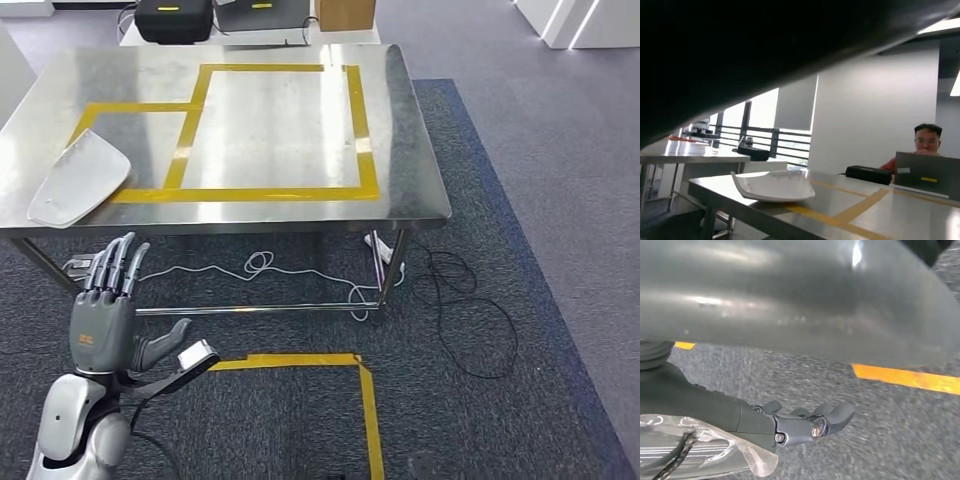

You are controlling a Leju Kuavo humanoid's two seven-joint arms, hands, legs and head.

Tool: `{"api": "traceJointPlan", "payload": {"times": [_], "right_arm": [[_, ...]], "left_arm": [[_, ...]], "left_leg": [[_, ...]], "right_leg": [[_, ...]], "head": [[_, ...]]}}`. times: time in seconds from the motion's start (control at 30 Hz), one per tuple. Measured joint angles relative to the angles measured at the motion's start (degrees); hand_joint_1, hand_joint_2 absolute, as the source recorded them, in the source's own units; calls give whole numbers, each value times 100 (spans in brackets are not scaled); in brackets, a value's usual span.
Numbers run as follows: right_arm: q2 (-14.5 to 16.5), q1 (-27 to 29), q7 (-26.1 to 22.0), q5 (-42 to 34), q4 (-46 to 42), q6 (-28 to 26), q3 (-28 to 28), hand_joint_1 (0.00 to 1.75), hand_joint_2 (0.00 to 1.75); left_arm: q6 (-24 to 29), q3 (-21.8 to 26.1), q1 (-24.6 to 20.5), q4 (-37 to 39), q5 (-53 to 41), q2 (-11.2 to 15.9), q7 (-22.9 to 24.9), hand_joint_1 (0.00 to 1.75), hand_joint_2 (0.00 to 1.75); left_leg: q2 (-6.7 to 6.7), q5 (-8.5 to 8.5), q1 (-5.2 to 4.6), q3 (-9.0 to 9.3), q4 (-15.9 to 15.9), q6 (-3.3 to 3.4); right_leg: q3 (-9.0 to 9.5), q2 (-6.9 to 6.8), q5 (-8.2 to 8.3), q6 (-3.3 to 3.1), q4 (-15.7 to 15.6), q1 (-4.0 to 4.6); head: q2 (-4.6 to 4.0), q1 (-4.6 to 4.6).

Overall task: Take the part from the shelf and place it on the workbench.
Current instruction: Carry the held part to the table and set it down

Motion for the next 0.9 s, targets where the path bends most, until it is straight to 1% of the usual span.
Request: {"api": "traceJointPlan", "payload": {"times": [0.03,0.07,0.1,0.13,0.17,0.2,0.23,0.27,0.3,0.33,0.37,0.4,0.43,0.47,0.5,0.53,0.57,0.6,0.63,0.67,0.7,0.73,0.77,0.8,0.83,0.87,0.9], "right_arm": [[0,1,1,-12,1,0,3,0,0],[-1,-2,2,-34,2,-1,7,0,0],[-1,-13,4,-69,4,-2,15,0,0],[-1,-26,3,-116,7,-2,27,0,0],[-1,-38,-1,-175,9,-2,39,0,0],[0,-47,-10,-241,11,-1,55,0,0],[0,-48,-20,-312,14,6,72,0,0],[3,-46,-34,-392,15,15,90,0,0],[5,-45,-47,-475,19,28,111,0,0],[8,-44,-58,-554,22,45,129,0,0],[11,-44,-69,-629,26,66,145,0,0],[11,-41,-76,-694,29,90,162,0,0],[11,-34,-80,-751,31,111,178,0,0],[11,-23,-82,-806,35,128,196,0,0],[11,-9,-82,-855,40,140,214,0,0],[11,3,-81,-904,46,148,227,0,0],[11,10,-84,-959,51,165,237,0,0],[10,14,-89,-1017,57,184,242,0,0],[10,13,-94,-1076,64,202,244,0,0],[9,13,-100,-1130,70,219,247,0,0],[9,13,-100,-1172,78,227,256,0,0],[9,15,-95,-1200,82,232,268,0,0],[8,21,-88,-1222,88,234,281,0,0],[7,26,-80,-1237,96,235,293,0,0],[6,31,-73,-1249,103,235,301,0,0],[5,33,-68,-1258,111,235,310,0,0],[4,30,-64,-1265,116,236,319,0,0]], "left_arm": [[-13,15,9,24,-1,0,4,0,0],[-42,34,17,55,4,0,8,0,0],[-96,67,27,106,32,-1,13,0,0],[-161,114,36,192,88,-1,15,0,0],[-247,183,42,337,190,-4,-4,0,0],[-364,270,42,558,353,-13,-43,0,0],[-496,375,33,871,544,-26,-94,0,0],[-621,506,10,1303,748,-39,-163,0,0],[-729,656,-24,1819,937,-55,-224,0,0],[-806,823,-65,2390,1070,-73,-266,0,0],[-873,1002,-107,3016,1160,-92,-281,0,0],[-967,1173,-138,3623,1226,-117,-257,0,0],[-1091,1332,-151,4185,1273,-143,-200,0,0],[-1249,1485,-147,4707,1319,-168,-106,0,0],[-1410,1618,-128,5135,1367,-195,7,0,0],[-1570,1739,-100,5490,1424,-220,131,0,0],[-1722,1861,-61,5799,1499,-245,268,0,0],[-1844,1989,-15,6060,1579,-269,403,0,0],[-1948,2120,35,6288,1651,-292,545,0,0],[-2038,2246,90,6486,1689,-316,700,0,0],[-2113,2358,139,6663,1693,-338,863,0,0],[-2181,2438,185,6808,1673,-361,1017,0,0],[-2239,2502,225,6929,1649,-377,1142,0,0],[-2278,2556,251,7031,1632,-388,1235,0,0],[-2301,2596,265,7106,1617,-399,1290,0,0],[-2313,2634,269,7169,1609,-408,1319,0,0],[-2325,2668,265,7221,1599,-418,1340,0,0]], "left_leg": [[0,57,-2,-90,18,-10],[0,111,-3,-178,41,-24],[-1,158,-8,-256,73,-44],[0,200,-15,-317,106,-69],[4,246,-24,-354,129,-99],[8,291,-29,-370,136,-129],[13,338,-32,-373,128,-160],[11,363,-27,-377,120,-192],[6,296,-19,-397,147,-228],[-1,132,-9,-432,245,-265],[-8,-150,10,-489,469,-301],[-12,-483,28,-560,808,-333],[-14,-753,47,-627,1201,-357],[-15,-908,63,-663,1552,-376],[-15,-910,75,-635,1745,-386],[-15,-805,86,-526,1734,-390],[-15,-654,98,-315,1497,-390],[-17,-555,110,-36,1105,-387],[-26,-525,110,239,677,-373],[-35,-525,106,441,349,-350],[-45,-553,94,546,163,-327],[-52,-554,76,560,109,-297],[-49,-515,70,520,115,-255],[-40,-470,68,483,101,-208],[-31,-419,71,432,88,-149],[-22,-357,72,368,76,-90],[-18,-298,64,303,77,-52]], "right_leg": [[146,0,148,-1,-86,0],[395,-1,316,-7,-370,0],[714,-2,386,-18,-800,1],[1032,2,383,-41,-1251,6],[1247,6,333,-67,-1598,11],[1360,11,268,-99,-1803,20],[1369,15,273,-141,-1863,26],[1318,5,317,-188,-1859,19],[1279,-2,372,-240,-1861,11],[1234,-10,434,-290,-1870,0],[1183,-15,504,-327,-1875,-9],[1123,-7,570,-348,-1870,-8],[1055,-1,633,-355,-1860,-7],[975,5,694,-351,-1843,-5],[883,7,745,-342,-1819,-5],[797,3,783,-328,-1790,-6],[715,-2,816,-309,-1757,-9],[645,-6,844,-286,-1724,-10],[587,-8,869,-258,-1691,-4],[550,-10,903,-222,-1671,2],[528,-11,940,-182,-1664,7],[514,-12,981,-138,-1666,7],[503,-11,1024,-92,-1678,3],[474,-10,996,-55,-1662,-7],[415,-8,876,-27,-1578,-15],[331,-5,647,-9,-1370,-20],[229,-4,342,-1,-1050,-26]], "head": [[0,-1],[0,1],[0,2],[0,4],[0,8],[0,10],[0,12],[0,14],[0,11],[0,3],[0,-5],[0,-15],[0,-22],[0,-24],[0,-25],[0,-25],[0,-25],[0,-25],[0,-22],[0,-18],[0,-19],[0,-15],[0,-16],[0,-19],[0,-6],[0,6],[0,21]]}}
